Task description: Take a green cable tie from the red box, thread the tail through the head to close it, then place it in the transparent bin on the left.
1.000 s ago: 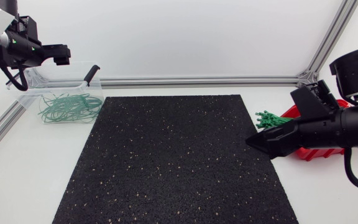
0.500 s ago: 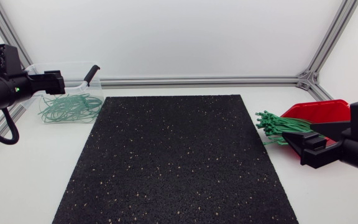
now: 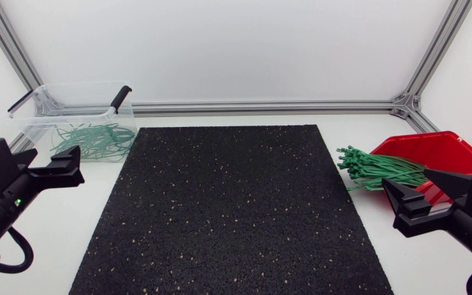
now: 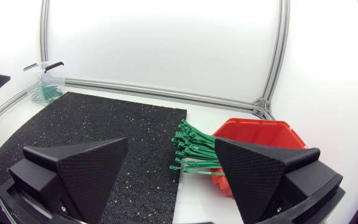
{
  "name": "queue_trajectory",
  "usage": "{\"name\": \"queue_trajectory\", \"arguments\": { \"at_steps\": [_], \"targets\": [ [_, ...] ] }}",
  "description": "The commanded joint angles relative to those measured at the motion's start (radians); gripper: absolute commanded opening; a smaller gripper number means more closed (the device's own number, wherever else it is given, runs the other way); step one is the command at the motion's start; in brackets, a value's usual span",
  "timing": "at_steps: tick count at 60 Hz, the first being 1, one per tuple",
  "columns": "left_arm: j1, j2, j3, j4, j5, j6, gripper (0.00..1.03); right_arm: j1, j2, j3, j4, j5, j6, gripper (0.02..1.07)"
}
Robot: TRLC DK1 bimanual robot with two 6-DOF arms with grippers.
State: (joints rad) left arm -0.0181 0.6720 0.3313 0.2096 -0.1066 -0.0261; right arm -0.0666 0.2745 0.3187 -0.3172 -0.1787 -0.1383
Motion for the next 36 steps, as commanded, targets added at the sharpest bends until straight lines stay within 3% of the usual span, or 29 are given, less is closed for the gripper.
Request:
{"name": "queue_trajectory", "arguments": {
  "at_steps": [1,8,36],
  "targets": [
    [-0.013,-0.086,-0.086,0.040,-0.001,0.006,0.99,0.013,-0.041,-0.058,0.046,0.025,0.034,1.03],
    [-0.016,-0.173,-0.149,0.053,0.001,0.005,0.99,0.024,-0.090,-0.114,0.104,0.058,0.056,1.03],
    [0.000,-0.408,-0.235,-0.071,0.050,0.015,0.99,0.067,-0.274,-0.319,0.317,0.179,0.138,1.03]
  ]
}}
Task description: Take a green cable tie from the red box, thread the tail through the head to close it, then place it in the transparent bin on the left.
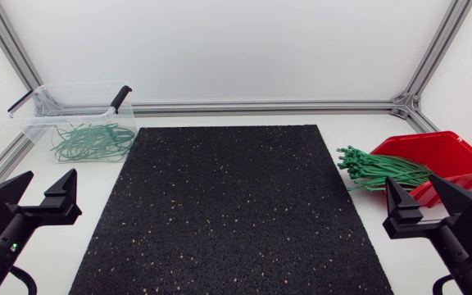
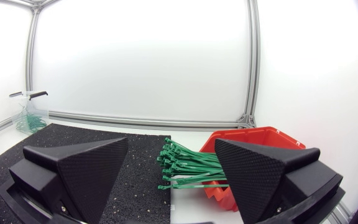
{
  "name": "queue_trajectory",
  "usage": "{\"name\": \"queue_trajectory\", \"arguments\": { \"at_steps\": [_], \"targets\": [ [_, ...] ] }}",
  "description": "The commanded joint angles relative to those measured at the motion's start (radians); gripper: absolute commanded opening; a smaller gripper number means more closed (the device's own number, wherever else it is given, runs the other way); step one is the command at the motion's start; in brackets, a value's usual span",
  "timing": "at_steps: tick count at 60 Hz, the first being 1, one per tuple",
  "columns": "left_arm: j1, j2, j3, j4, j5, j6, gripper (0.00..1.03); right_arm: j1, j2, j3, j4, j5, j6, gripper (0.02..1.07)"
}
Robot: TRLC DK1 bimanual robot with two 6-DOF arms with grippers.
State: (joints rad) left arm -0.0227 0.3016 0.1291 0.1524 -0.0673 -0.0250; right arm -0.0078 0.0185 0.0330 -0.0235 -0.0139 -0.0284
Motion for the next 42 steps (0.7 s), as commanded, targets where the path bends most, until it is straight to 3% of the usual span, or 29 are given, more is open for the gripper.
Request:
{"name": "queue_trajectory", "arguments": {
  "at_steps": [1,31,42],
  "targets": [
    [0.005,-0.045,-0.035,-0.018,0.013,0.014,0.99,0.008,-0.019,-0.033,0.023,0.014,0.028,1.03],
    [0.022,-0.297,-0.127,-0.150,0.066,0.025,0.99,0.008,-0.019,-0.033,0.023,0.014,0.028,1.03],
    [0.023,-0.302,-0.129,-0.152,0.067,0.025,0.99,0.008,-0.019,-0.033,0.023,0.014,0.028,1.03]
  ]
}}
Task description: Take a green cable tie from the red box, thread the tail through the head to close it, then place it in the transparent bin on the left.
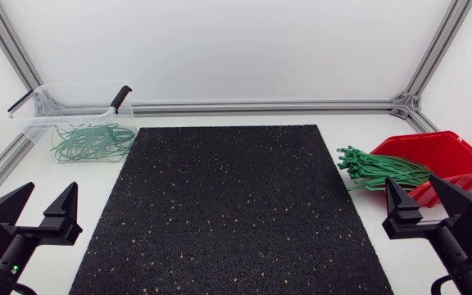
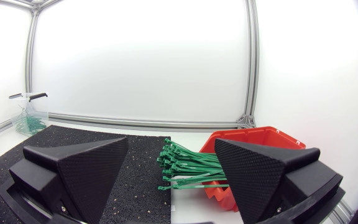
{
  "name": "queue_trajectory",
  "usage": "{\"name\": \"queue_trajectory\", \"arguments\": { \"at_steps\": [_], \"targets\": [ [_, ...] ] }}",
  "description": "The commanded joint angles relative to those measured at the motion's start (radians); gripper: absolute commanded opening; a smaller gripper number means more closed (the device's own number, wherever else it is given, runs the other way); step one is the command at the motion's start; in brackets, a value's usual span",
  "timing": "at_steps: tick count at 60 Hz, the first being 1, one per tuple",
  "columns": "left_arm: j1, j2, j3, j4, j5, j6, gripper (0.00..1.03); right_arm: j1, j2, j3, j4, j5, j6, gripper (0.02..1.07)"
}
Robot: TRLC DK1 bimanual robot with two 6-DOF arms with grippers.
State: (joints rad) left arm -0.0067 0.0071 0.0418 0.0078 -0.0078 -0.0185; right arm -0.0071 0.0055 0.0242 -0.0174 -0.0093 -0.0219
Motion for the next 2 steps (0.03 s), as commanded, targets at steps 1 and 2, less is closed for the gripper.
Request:
{"name": "queue_trajectory", "arguments": {
  "at_steps": [1,2],
  "targets": [
    [0.007,-0.007,-0.042,-0.008,0.008,0.019,0.99,0.007,-0.006,-0.024,0.017,0.009,0.022,1.03],
    [0.007,-0.007,-0.042,-0.008,0.008,0.019,0.99,0.007,-0.006,-0.024,0.017,0.009,0.022,1.03]
  ]
}}
